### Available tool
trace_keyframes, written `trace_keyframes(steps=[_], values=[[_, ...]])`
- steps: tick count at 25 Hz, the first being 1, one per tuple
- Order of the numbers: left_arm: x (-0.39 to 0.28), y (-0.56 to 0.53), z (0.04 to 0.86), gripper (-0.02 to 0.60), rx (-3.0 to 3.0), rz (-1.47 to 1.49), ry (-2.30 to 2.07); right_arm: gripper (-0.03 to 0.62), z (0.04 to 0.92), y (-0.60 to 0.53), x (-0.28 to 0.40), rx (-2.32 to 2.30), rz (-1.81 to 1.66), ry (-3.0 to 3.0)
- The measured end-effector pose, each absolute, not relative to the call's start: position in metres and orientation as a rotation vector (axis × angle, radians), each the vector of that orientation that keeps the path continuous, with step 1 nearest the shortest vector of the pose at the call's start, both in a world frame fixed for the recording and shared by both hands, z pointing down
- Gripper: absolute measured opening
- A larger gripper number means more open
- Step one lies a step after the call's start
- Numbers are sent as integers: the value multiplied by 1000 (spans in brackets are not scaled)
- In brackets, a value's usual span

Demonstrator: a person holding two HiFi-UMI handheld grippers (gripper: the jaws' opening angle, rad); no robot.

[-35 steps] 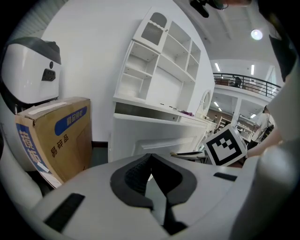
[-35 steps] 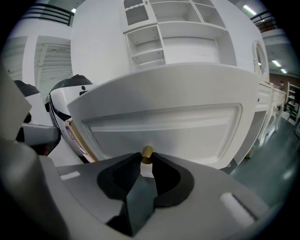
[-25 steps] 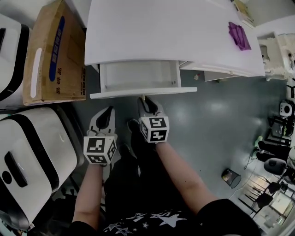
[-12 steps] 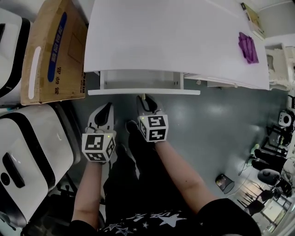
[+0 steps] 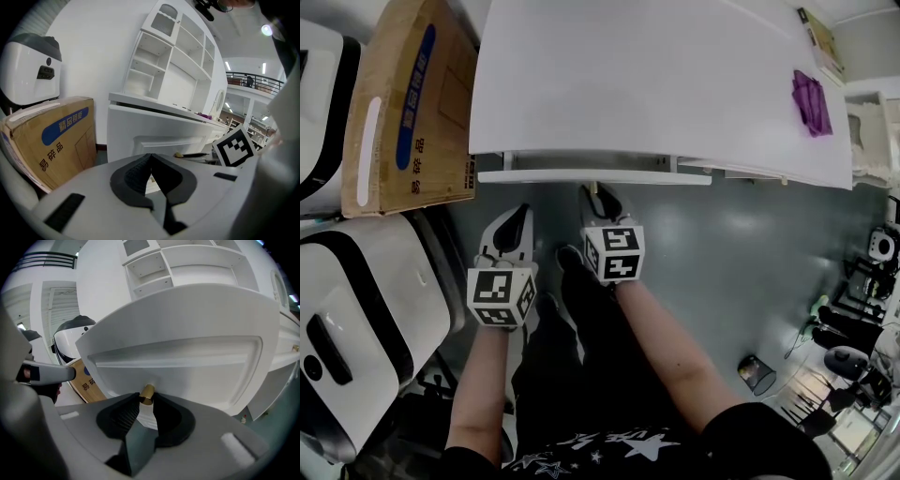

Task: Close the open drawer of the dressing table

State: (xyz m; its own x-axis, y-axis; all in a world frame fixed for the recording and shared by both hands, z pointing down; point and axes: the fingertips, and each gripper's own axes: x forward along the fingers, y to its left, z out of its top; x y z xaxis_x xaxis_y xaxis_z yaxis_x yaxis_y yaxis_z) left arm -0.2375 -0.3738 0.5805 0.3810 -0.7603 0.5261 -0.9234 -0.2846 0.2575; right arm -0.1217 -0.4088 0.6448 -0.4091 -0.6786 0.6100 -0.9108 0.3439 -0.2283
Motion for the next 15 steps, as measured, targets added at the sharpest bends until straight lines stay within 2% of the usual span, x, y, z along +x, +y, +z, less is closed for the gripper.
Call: trace_keyframes(steps=[15], values=[[-235,-383,578,9,2120,395,-1448,92,645,-447,-123,1428,731,-2209]])
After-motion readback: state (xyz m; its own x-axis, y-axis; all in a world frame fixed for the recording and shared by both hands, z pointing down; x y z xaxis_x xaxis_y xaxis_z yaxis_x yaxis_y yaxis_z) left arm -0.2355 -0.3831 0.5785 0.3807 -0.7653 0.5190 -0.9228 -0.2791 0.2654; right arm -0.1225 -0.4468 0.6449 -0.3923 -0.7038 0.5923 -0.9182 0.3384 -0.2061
